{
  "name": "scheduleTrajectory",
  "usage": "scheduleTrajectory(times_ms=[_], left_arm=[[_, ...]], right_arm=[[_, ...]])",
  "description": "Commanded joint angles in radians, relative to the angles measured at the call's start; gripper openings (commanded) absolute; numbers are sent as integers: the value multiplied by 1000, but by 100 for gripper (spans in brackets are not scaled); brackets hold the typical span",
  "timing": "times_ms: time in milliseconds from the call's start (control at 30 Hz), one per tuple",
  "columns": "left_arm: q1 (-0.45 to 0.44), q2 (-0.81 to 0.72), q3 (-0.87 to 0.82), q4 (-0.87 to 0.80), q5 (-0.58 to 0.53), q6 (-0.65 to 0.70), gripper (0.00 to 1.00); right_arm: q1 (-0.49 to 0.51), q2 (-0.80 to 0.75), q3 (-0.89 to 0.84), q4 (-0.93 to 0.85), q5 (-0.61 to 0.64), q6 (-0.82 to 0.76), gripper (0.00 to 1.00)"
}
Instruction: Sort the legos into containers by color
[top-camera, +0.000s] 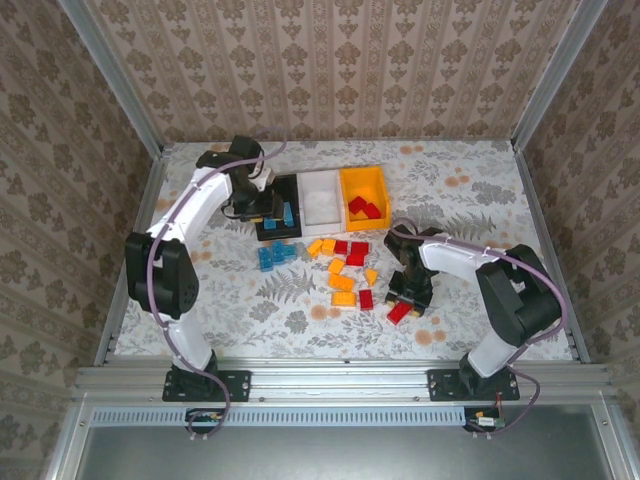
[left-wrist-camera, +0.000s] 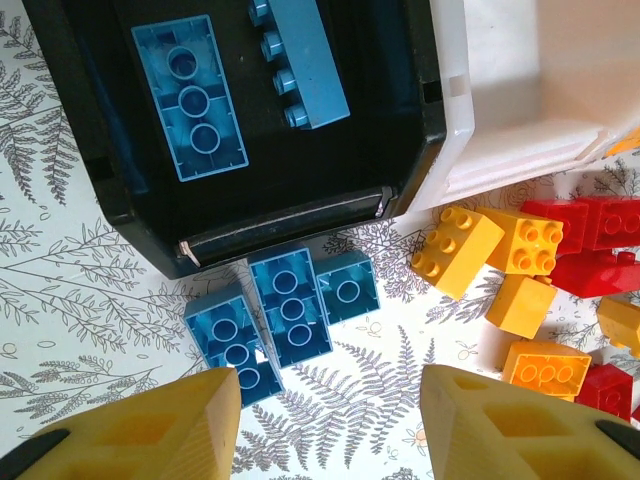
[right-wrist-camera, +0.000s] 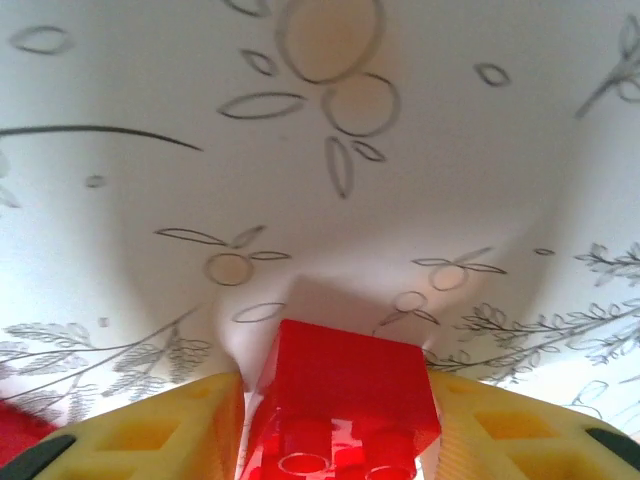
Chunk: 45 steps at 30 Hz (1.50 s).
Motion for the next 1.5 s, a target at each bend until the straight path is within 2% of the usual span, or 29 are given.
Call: scheduleTrajectory(times_ms=[0, 267, 300, 400, 533, 633, 767, 867, 1033, 1100, 1367, 1467], left_arm=[[10, -44, -16, -7, 11, -12, 51], [20, -104, -76, -1, 5, -6, 52], [23, -116, -91, 3, 3, -7, 52], [32, -152, -139, 18, 1, -13, 54], [43, -204, -202, 30, -4, -25, 55], [50, -232, -241, 40, -6, -33, 56], [53, -246, -257, 39, -4, -36, 57], [53, -243, -250, 36, 2, -34, 57], [54, -236, -232, 27, 7, -32, 57], [53, -238, -231, 24, 8, -32, 57], [54, -271, -289, 44, 11, -47, 57], [53, -284, -305, 52, 11, -55, 57]], right_arm=[[-3, 7, 68, -9, 26, -30, 46], [-68, 32, 254, -115, 74, -149, 38], [-76, 42, 279, -123, 66, -170, 39], [-80, 97, 338, -172, 43, -229, 49], [-19, 109, 297, -184, 7, -253, 59], [33, 105, 231, -172, 12, -241, 60], [49, 98, 160, -135, 26, -215, 60], [49, 114, 156, -123, 46, -217, 58], [49, 145, 156, -87, 48, -215, 47], [49, 151, 156, -82, 47, -212, 46], [46, 109, 162, -90, 57, -214, 28], [36, 94, 201, -114, 62, -223, 27]])
